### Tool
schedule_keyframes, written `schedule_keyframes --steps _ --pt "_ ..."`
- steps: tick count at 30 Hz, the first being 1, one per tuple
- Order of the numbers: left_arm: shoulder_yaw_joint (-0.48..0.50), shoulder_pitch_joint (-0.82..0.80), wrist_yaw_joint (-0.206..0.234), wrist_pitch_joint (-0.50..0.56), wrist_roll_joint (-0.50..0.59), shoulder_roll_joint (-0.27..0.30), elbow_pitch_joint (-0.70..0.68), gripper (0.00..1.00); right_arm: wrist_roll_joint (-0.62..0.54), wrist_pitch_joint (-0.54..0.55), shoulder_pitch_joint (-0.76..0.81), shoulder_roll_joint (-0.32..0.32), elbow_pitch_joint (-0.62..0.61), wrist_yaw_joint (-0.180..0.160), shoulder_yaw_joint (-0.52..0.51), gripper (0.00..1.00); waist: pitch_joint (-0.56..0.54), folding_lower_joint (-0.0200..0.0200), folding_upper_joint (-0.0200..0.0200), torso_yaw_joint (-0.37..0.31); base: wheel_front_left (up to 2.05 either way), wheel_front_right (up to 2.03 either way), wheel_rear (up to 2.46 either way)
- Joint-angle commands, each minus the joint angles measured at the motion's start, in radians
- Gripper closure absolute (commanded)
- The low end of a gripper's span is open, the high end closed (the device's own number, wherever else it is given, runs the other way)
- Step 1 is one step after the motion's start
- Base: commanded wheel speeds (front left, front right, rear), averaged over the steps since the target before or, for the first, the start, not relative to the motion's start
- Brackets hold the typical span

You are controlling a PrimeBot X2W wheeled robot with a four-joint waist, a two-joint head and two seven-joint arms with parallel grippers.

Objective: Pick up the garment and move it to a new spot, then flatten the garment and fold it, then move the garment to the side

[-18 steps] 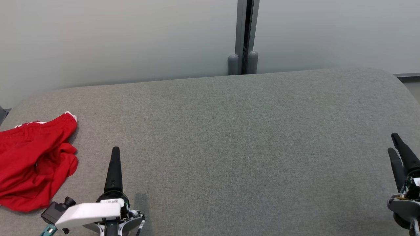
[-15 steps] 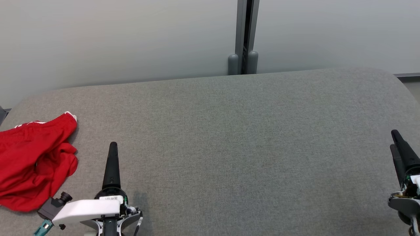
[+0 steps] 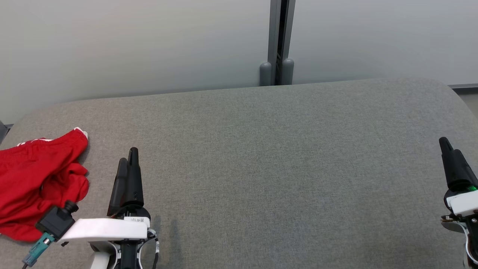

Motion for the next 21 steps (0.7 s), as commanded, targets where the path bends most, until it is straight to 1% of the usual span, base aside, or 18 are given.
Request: schedule_keyframes --steps 1,10,21 --pt "0.004 -0.038 0.006 -0.002 0.049 0.012 -0.021 0.0 -0.057 -0.02 -0.007 -0.017 -0.03 0.001 0.013 0.0 0.0 0.0 -0.0001 0.0 0.0 0.0 0.0" --pt "-0.012 -0.042 0.035 -0.002 0.229 0.035 -0.03 0.0 -0.232 -0.082 0.015 -0.013 -0.073 0.001 0.06 0.0 -0.003 0.0 -0.0001 -0.002 0.0 0.0 0.0" --pt "-0.027 -0.047 0.07 0.003 0.398 0.061 -0.02 0.0 -0.414 -0.14 0.043 -0.006 -0.102 0.001 0.102 0.0 -0.005 0.0 -0.0001 -0.001 0.0 0.0 0.0"
